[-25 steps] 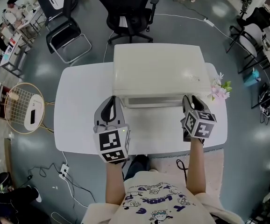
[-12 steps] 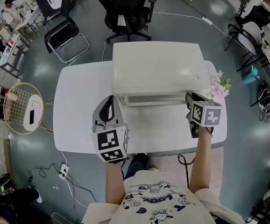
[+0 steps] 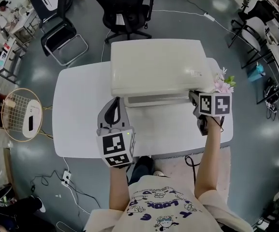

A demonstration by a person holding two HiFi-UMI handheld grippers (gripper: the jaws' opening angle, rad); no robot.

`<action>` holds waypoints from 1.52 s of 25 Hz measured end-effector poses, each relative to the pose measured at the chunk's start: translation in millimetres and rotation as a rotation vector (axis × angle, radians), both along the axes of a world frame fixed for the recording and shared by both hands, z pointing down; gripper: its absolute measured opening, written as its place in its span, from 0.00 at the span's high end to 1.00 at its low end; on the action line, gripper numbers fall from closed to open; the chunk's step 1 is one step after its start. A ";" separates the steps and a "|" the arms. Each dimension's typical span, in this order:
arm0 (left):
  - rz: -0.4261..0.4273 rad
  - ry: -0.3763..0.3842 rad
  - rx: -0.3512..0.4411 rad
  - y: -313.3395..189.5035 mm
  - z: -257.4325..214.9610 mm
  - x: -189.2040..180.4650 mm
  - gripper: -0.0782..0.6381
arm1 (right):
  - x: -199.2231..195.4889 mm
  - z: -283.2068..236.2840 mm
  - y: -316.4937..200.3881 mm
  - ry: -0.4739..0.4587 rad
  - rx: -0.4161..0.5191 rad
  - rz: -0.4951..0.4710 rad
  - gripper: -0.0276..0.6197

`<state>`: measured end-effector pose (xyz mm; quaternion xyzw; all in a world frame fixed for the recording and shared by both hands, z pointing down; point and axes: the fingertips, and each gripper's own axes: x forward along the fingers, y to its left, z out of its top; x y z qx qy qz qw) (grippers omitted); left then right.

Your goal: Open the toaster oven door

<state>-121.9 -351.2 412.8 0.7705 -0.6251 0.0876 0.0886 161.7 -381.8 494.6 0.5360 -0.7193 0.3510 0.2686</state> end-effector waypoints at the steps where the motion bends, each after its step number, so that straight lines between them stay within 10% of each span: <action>1: 0.004 0.000 -0.001 1.1 0.4 2.0 0.89 | -0.2 -0.2 0.1 0.001 -0.002 0.000 0.85; 38: 0.005 -0.024 -0.024 126.3 11.2 37.5 0.89 | 12.8 72.0 157.1 0.029 -0.061 -0.025 0.86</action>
